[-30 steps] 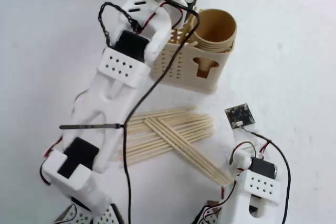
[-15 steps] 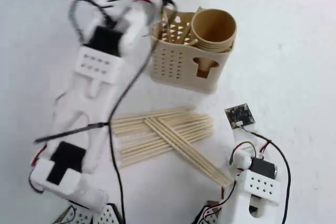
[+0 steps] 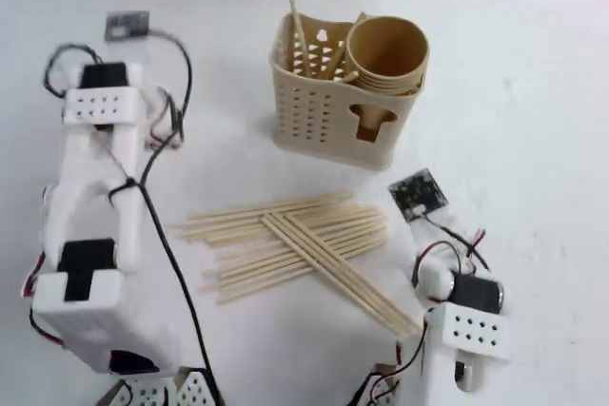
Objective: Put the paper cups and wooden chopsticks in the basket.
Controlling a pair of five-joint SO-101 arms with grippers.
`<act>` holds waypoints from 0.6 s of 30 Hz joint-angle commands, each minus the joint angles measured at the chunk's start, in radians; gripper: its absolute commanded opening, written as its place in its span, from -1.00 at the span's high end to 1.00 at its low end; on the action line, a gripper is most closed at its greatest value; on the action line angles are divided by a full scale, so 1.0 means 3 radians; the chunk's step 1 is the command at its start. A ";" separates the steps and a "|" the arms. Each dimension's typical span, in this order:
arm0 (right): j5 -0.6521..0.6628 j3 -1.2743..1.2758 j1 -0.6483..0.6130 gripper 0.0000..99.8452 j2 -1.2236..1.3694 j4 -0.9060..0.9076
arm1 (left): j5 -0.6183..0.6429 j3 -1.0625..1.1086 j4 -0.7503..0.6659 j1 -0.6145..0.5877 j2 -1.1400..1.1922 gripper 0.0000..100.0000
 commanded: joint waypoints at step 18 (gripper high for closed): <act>0.0041 -0.0834 -0.2212 0.75 0.1460 0.0054 | 0.0066 0.0378 -0.0905 -0.0320 0.0028 0.70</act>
